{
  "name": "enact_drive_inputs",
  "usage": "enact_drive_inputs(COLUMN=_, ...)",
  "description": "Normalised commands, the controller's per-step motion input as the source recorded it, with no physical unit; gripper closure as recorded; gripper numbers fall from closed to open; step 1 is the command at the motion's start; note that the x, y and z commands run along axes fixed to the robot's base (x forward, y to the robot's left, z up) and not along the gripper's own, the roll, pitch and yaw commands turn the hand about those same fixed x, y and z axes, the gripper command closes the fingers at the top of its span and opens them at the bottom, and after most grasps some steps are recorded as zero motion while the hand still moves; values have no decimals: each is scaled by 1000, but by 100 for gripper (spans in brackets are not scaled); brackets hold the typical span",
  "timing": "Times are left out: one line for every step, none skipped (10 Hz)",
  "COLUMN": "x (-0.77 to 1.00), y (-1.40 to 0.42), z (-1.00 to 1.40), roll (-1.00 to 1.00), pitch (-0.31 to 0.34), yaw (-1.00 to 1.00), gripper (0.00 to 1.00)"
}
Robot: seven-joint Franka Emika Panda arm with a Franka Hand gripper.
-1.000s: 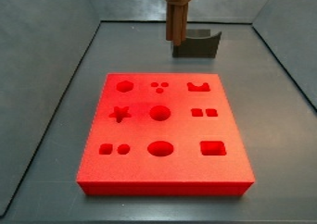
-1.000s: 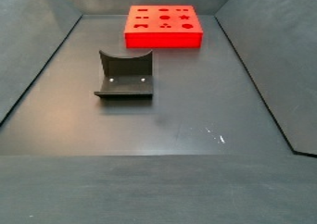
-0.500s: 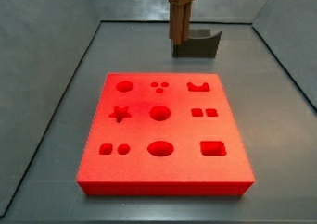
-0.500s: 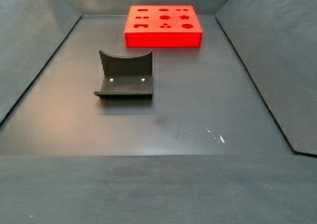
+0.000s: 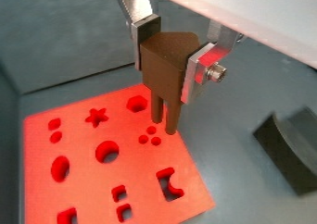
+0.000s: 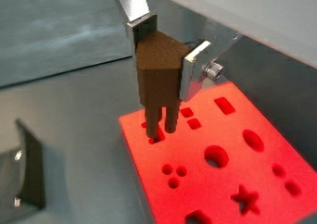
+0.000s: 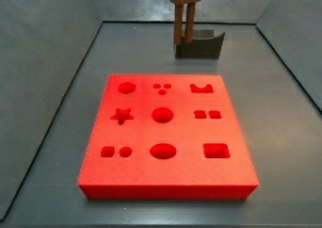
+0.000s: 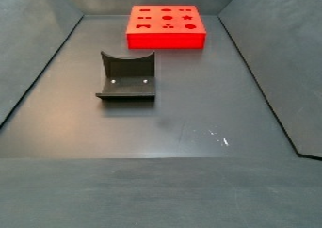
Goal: Insert the 3 prong object.
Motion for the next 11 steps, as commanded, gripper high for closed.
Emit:
enact_drive_inputs(x=0, y=0, z=0, roll=31, pitch=0, yaw=-1000, gripper=100)
enact_drive_inputs(x=0, y=0, z=0, roll=20, pitch=0, yaw=-1000, gripper=100)
enact_drive_inputs(x=0, y=0, z=0, roll=17, pitch=0, yaw=-1000, gripper=100)
enact_drive_inputs(x=0, y=0, z=0, roll=19, pitch=0, yaw=-1000, gripper=100)
enact_drive_inputs(x=0, y=0, z=0, roll=19, pitch=0, yaw=-1000, gripper=100)
enact_drive_inputs(x=0, y=0, z=0, roll=16, pitch=0, yaw=-1000, gripper=100)
enact_drive_inputs(x=0, y=0, z=0, roll=13, pitch=-1, yaw=-1000, gripper=100)
enact_drive_inputs(x=0, y=0, z=0, roll=14, pitch=-1, yaw=-1000, gripper=100)
enact_drive_inputs(x=0, y=0, z=0, roll=17, pitch=-4, yaw=-1000, gripper=100)
enact_drive_inputs(x=6, y=0, z=0, roll=34, pitch=-27, yaw=-1000, gripper=100)
enact_drive_inputs(x=11, y=0, z=0, roll=73, pitch=-16, yaw=-1000, gripper=100)
